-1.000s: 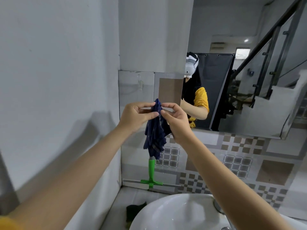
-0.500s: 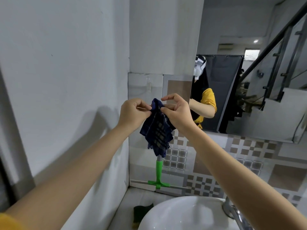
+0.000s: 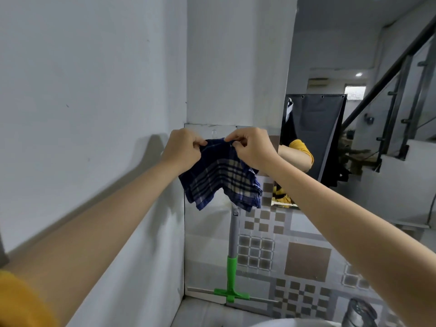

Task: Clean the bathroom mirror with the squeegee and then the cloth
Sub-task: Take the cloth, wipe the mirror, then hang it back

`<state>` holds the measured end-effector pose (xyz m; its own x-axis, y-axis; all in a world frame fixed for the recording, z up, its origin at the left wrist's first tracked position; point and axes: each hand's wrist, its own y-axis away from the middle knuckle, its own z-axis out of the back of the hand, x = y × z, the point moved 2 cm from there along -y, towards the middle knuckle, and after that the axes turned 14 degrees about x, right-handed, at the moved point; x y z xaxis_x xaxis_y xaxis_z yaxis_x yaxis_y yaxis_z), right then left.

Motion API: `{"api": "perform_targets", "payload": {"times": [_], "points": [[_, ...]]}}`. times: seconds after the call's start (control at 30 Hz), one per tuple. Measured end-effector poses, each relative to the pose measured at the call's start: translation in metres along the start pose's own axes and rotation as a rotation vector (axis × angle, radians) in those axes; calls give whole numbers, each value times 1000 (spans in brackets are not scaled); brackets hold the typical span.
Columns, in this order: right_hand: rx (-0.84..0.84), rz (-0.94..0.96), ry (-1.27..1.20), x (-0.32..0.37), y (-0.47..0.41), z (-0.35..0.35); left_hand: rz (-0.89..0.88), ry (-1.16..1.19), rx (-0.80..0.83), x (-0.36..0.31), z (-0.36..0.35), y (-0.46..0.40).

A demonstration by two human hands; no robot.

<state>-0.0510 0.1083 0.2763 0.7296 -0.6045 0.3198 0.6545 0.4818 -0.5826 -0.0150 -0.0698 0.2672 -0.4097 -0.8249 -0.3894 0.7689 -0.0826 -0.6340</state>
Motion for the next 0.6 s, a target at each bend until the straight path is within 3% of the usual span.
{"api": "perform_targets", "payload": {"times": [0.3, 0.6], "points": [[-56, 40, 188, -11, -61, -1, -14, -242, -7, 7, 7, -63], [9, 5, 319, -22, -61, -16, -2, -118, 20, 24, -16, -61]]}}
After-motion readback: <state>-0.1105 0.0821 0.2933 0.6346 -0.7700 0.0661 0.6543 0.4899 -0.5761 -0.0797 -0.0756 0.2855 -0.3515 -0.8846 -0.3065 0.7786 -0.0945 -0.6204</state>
